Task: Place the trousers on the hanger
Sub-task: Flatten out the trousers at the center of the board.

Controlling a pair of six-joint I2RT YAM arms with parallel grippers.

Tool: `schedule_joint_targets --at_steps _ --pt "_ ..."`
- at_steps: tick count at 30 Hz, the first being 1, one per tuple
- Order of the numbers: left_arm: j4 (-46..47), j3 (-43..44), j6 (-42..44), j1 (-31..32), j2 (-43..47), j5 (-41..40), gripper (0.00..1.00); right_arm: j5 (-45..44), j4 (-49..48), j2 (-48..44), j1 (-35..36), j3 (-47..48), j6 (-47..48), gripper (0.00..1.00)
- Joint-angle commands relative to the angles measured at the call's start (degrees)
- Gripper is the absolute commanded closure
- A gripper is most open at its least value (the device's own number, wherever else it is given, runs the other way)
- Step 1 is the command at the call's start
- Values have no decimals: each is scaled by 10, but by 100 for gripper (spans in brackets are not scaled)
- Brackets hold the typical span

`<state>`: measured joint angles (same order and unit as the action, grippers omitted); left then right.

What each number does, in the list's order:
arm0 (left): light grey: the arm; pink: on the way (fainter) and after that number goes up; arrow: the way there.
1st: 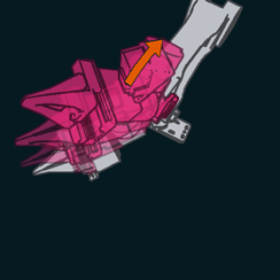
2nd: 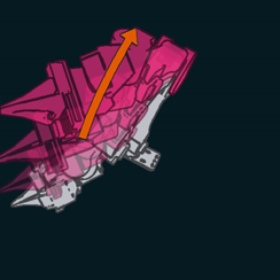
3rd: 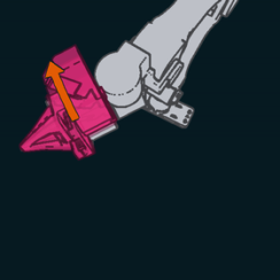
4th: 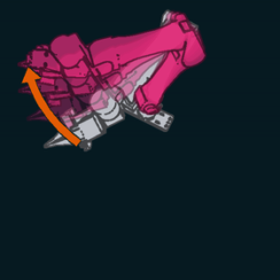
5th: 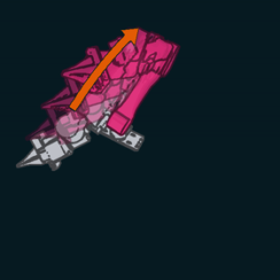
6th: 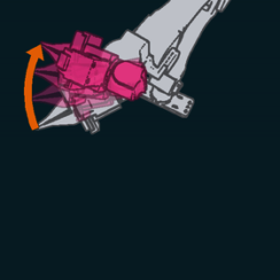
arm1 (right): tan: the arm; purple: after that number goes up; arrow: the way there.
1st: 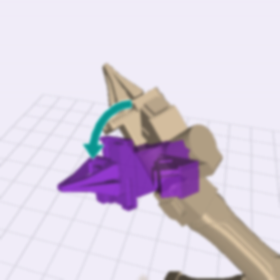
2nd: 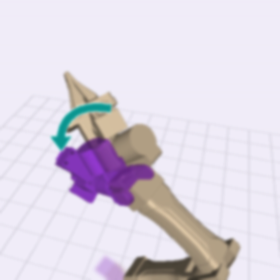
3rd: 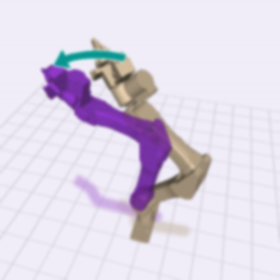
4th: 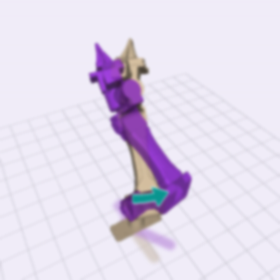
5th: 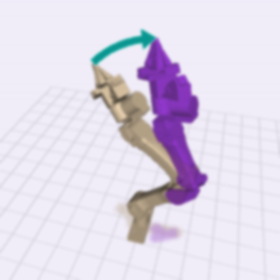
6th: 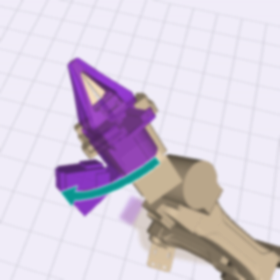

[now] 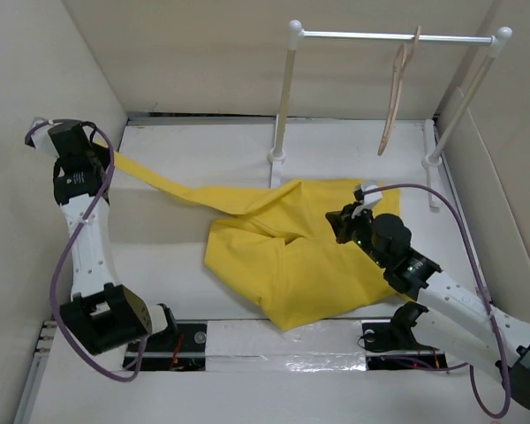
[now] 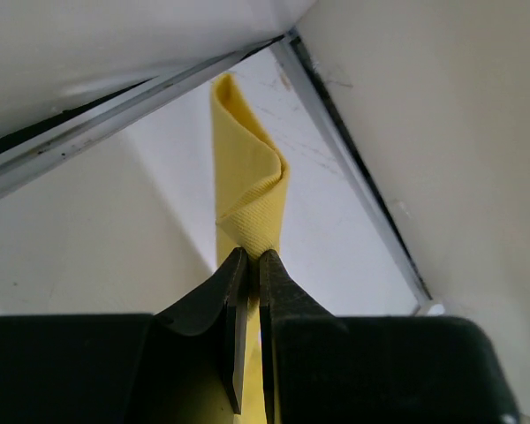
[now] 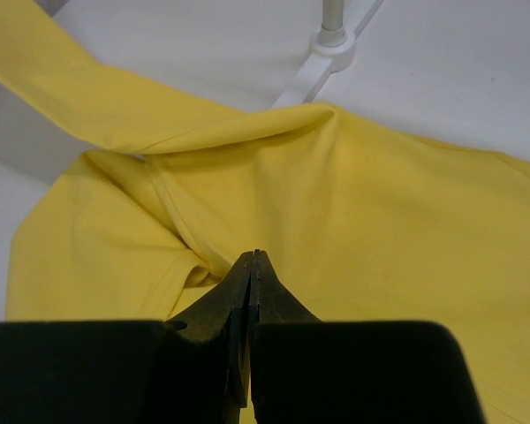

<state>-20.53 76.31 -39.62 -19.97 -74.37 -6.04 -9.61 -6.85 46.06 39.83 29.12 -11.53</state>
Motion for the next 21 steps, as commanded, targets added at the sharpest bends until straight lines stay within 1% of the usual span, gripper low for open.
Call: schedule_joint_targets --at_steps 1,3,6,7,8,9,12,15,18,19,21 --pt "9 17 -27 1 78 -4 100 6 -7 -25 6 13 6 98" --pt "-34 47 -27 7 93 -8 100 4 2 -39 6 14 6 98" --pt "-74 60 -24 22 131 -25 100 6 17 -56 6 17 5 97" --pt "-78 53 -23 22 147 -27 100 4 17 -69 6 16 5 97" --pt "-72 15 -25 22 155 -14 100 -4 11 -74 6 11 4 97" --pt "-66 -4 -26 22 162 -10 100 -7 10 -77 6 8 2 97" --pt "-57 -48 -24 -1 162 6 100 -10 14 -73 6 12 1 97" --pt "-43 -54 -23 -1 139 -12 100 -15 18 -61 6 16 3 96" --pt "-26 -33 -24 -1 89 -29 100 -18 11 -48 6 15 6 97" --pt "-20 -25 -24 -1 58 -33 100 -17 6 -42 6 14 9 96" --pt "-16 0 -25 -1 26 -44 100 23 -21 -15 6 13 27 96"
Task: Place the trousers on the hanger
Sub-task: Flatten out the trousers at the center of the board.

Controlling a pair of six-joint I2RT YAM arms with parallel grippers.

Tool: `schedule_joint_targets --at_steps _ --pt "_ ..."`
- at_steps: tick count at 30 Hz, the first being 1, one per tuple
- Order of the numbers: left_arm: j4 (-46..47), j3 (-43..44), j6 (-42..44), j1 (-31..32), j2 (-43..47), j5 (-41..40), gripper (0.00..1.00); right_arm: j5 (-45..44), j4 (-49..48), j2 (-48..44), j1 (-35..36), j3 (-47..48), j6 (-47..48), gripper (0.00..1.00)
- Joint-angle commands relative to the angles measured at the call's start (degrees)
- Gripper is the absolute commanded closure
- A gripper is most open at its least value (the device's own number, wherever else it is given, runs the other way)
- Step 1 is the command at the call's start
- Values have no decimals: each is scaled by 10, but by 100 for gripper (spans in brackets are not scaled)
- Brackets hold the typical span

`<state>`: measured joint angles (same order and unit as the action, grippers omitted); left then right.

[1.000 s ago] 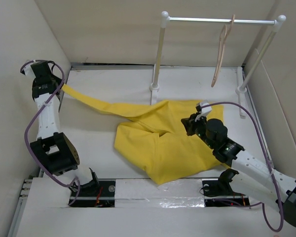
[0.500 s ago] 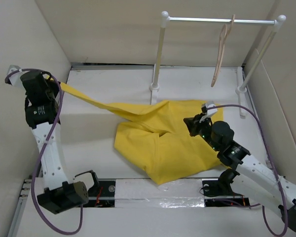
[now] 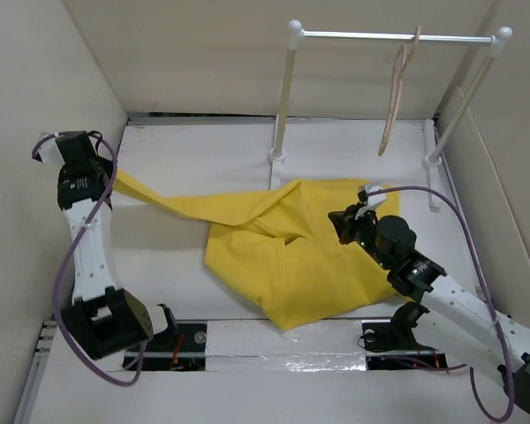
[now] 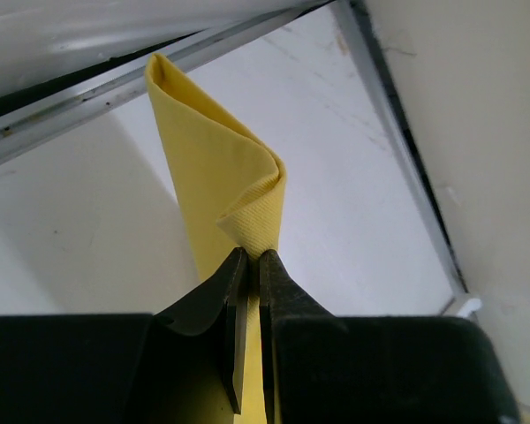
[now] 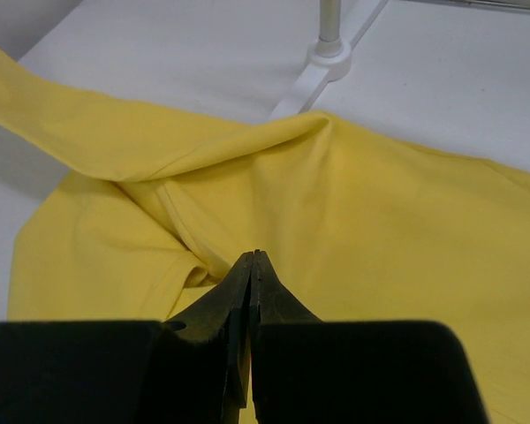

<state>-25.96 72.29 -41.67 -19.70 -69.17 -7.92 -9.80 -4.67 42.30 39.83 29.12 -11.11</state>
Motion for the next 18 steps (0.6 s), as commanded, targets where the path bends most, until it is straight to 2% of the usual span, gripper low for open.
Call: schedule_joint_targets --at_steps 1,2,4,5,7,8,12,18 --pt "39 47 -3 -3 -55 -28 100 50 -58 37 6 13 32 96" --pt "40 60 -3 -3 -67 -31 100 108 -76 54 12 16 49 83" --pt "39 69 0 -3 -85 -29 100 148 -106 116 36 35 71 64" --pt "51 62 2 -3 -83 -20 100 156 -109 141 66 66 99 44" --pt "70 48 5 -3 -67 -13 100 141 -97 216 102 108 141 31" --pt "81 36 4 -3 -61 -9 100 126 -97 244 117 128 175 21" --pt "106 6 -9 -3 -40 21 100 159 -127 369 133 237 243 15" --pt "112 -17 -10 -3 -13 14 100 195 -39 529 133 380 313 14"
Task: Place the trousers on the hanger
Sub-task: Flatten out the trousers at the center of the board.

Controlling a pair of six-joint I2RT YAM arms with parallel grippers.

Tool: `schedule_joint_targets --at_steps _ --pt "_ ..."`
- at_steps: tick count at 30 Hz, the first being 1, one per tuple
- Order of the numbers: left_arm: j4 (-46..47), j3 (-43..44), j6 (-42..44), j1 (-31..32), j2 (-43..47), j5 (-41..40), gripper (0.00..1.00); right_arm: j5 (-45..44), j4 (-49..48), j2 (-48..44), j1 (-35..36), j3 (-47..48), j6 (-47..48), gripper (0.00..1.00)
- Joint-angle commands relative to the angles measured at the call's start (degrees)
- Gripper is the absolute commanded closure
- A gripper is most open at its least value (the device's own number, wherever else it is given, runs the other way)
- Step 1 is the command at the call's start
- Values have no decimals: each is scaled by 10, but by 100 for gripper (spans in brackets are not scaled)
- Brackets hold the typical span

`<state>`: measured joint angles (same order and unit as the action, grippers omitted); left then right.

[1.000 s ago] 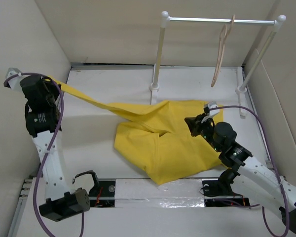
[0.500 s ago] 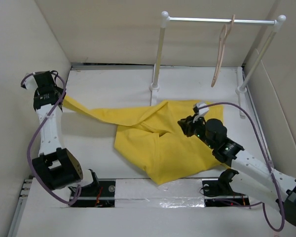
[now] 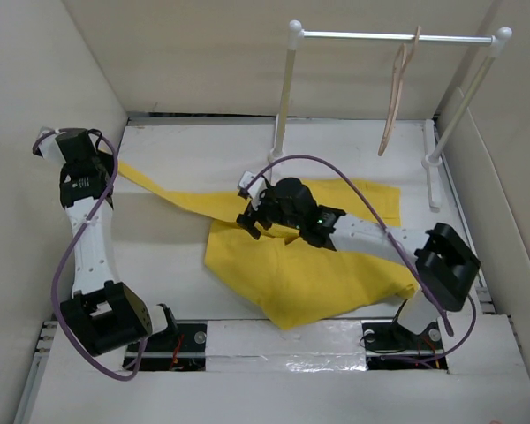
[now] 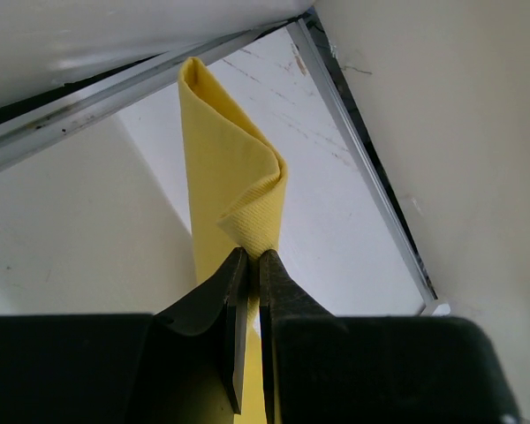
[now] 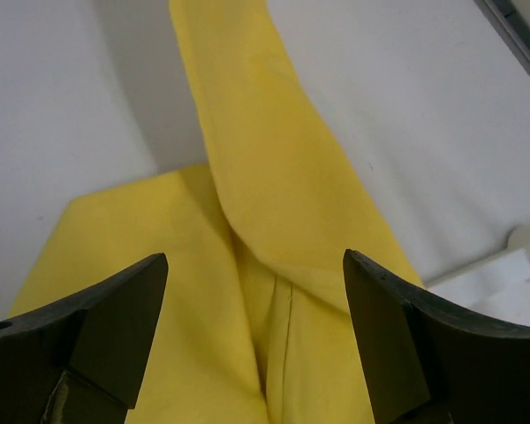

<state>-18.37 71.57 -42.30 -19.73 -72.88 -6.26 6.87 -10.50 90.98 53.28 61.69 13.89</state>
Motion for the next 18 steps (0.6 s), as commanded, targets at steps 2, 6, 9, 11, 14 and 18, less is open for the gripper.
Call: schedule_joint_targets --at_steps 2,6,9,11,14,18 --pt "38 -13 -3 -3 35 -3 100 58 64 97 -1 111 82 16" --pt "34 -9 -5 -3 44 3 100 103 92 158 5 188 81 18" --pt "33 -12 -5 -3 49 2 100 128 103 205 10 234 74 21" --pt "33 -13 -3 -3 54 -3 100 133 128 237 10 255 77 24" --pt "35 -18 -2 -3 57 -8 100 101 108 247 16 254 65 38" --pt "41 -32 -3 -3 59 -13 100 7 17 231 16 231 33 93"
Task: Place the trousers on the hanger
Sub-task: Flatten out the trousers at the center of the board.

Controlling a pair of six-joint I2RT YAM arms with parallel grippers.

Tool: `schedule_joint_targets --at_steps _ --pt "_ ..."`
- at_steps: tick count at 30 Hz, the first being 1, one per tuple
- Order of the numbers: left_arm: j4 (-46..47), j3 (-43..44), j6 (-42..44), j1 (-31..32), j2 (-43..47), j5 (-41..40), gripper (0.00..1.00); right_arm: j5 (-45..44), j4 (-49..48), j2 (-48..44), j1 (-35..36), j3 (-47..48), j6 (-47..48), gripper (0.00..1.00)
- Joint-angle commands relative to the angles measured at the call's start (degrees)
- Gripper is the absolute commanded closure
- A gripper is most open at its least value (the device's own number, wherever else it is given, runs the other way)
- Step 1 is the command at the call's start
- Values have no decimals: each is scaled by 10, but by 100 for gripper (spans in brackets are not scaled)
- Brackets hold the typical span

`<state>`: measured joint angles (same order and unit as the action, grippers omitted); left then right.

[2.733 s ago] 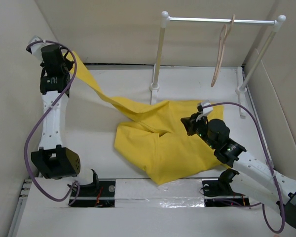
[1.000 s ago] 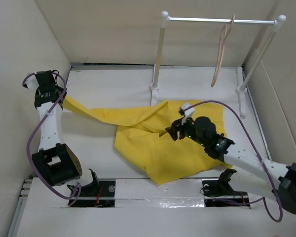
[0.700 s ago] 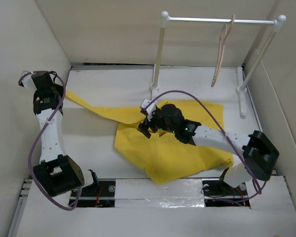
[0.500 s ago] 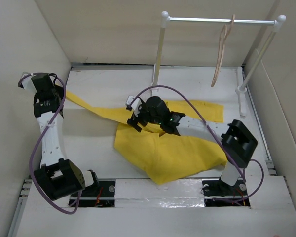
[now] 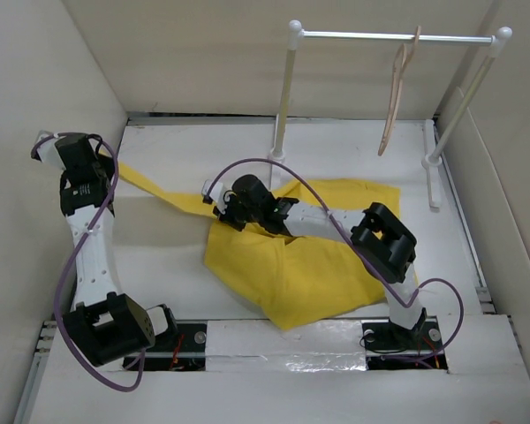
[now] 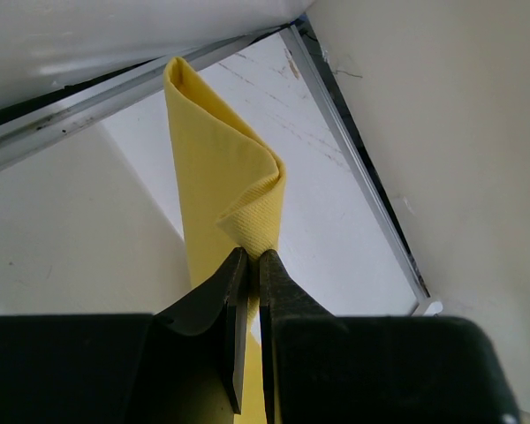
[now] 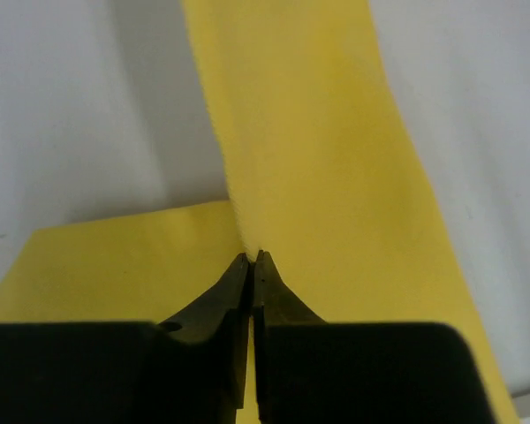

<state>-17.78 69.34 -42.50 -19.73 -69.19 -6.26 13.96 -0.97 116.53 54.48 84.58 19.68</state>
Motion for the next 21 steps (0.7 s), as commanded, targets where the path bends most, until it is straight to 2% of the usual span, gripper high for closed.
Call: schedule_joint_targets --at_steps 1,7,10,15,21 --pt "38 -11 -2 -3 21 -14 100 -81 -92 -29 4 -5 -30 99" --pt "57 -25 -7 -3 -4 -23 100 -165 -137 -18 -28 26 -59 100" --pt "76 -39 -10 -3 -17 -28 100 -216 -123 31 -51 89 -71 100" --pt "109 -47 -16 -3 -52 -44 100 -229 -70 110 -81 221 -81 100" --pt "141 -24 -28 -3 -121 -61 100 -244 -31 199 -91 331 -92 100"
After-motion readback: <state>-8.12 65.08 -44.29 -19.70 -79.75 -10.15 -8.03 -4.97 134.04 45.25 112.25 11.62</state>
